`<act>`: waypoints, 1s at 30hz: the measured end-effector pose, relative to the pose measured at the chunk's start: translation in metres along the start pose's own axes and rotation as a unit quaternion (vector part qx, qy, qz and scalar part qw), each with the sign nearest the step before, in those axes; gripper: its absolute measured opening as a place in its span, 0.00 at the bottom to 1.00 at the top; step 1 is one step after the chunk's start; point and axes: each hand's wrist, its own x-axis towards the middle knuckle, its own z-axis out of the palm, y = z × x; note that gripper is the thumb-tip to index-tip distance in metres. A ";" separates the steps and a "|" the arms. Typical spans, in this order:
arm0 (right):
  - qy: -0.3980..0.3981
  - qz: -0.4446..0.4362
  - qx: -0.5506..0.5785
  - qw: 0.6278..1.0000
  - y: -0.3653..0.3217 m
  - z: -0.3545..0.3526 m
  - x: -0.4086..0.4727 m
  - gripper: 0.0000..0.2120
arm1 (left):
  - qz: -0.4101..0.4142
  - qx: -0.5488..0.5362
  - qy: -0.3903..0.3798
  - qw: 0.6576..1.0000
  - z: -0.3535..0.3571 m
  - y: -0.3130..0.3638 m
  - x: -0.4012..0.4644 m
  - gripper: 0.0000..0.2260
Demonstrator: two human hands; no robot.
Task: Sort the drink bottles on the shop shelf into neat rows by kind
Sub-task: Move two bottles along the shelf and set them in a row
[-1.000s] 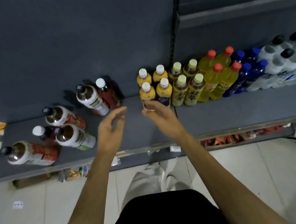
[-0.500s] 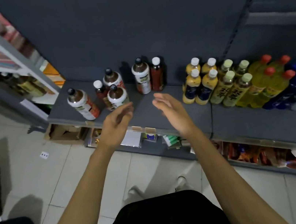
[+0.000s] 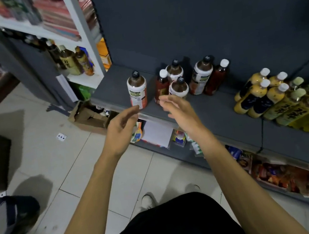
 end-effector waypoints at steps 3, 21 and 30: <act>0.017 0.019 -0.004 1.000 0.000 0.002 0.009 0.11 | 0.003 -0.018 -0.007 1.000 -0.006 -0.004 0.014 0.13; 0.246 0.091 0.182 0.948 0.045 -0.093 0.159 0.05 | -0.033 0.095 -0.154 0.983 0.086 0.000 0.215 0.17; 0.328 0.160 0.181 0.913 0.081 -0.138 0.221 0.05 | -0.133 0.196 -0.087 0.967 0.130 -0.029 0.259 0.25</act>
